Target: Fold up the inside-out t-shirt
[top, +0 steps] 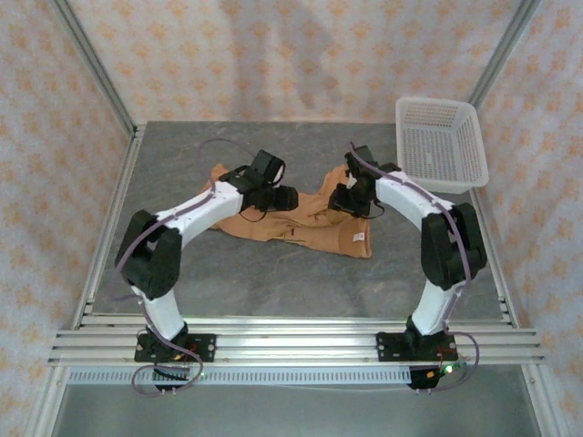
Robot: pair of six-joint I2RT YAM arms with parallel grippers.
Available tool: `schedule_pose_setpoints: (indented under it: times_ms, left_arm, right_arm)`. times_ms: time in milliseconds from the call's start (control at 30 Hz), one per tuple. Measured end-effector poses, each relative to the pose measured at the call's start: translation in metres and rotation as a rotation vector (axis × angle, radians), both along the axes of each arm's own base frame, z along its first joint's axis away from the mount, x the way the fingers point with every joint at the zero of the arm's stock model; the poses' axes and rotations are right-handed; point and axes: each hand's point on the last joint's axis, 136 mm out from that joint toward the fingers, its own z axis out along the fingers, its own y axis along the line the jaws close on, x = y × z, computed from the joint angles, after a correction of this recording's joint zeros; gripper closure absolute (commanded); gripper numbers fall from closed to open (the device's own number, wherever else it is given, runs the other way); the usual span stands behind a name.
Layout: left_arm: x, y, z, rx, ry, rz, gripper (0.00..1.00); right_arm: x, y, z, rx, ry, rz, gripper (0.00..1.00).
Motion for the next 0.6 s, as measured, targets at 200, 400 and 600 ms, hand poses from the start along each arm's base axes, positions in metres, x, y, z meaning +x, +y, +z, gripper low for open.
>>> schedule_pose_setpoints:
  times_ms: [200, 400, 600]
  left_arm:
    - [-0.009, -0.021, -0.033, -0.025, 0.087, 0.023, 0.53]
    - [-0.022, -0.053, -0.039, -0.059, 0.103, 0.001, 0.53]
    - [-0.021, -0.070, -0.061, -0.066, 0.146, 0.006, 0.52]
  right_arm:
    - [0.015, -0.003, -0.032, -0.026, 0.012, -0.034, 0.97]
    - [0.030, -0.009, -0.034, 0.011, -0.009, -0.086, 1.00]
    - [0.030, -0.009, -0.036, 0.064, 0.000, -0.107, 1.00]
